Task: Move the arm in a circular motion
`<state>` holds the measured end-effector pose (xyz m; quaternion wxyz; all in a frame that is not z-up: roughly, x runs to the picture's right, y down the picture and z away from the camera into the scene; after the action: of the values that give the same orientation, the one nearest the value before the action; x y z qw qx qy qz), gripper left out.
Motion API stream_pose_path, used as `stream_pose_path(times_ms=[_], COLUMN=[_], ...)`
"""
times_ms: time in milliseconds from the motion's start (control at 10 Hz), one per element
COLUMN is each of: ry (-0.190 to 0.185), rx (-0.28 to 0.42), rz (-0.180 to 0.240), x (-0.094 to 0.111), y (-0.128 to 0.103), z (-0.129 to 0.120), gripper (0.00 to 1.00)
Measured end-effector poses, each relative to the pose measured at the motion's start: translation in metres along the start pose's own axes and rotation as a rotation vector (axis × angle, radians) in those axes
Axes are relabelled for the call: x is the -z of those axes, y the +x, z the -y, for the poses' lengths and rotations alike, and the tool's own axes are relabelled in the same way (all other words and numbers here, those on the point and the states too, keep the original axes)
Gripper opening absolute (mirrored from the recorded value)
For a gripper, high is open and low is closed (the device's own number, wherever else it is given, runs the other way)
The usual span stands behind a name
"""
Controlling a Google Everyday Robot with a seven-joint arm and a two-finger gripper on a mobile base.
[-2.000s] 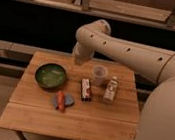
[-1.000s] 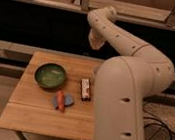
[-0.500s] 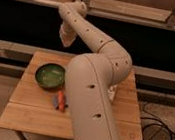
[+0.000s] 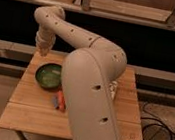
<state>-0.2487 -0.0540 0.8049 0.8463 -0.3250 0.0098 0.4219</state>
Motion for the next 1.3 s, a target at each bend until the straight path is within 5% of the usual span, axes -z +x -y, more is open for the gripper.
stream_pose_path(times_ms=[200, 700, 1000, 1200, 1300], ry=[0.125, 0.561, 0.691, 0.711, 0.694], rx=[-0.076, -0.561, -0.753, -0.776, -0.739], rz=[-0.018, -0.044, -0.065, -0.078, -0.083], x=[0.018, 0.132, 0.17, 0.163, 0.146], y=[0.054, 0.214, 0.252, 0.226, 0.193], z=[0.028, 0.192, 0.258, 0.284, 0.286], gripper=[0.0, 0.0, 0.0, 0.0, 0.0])
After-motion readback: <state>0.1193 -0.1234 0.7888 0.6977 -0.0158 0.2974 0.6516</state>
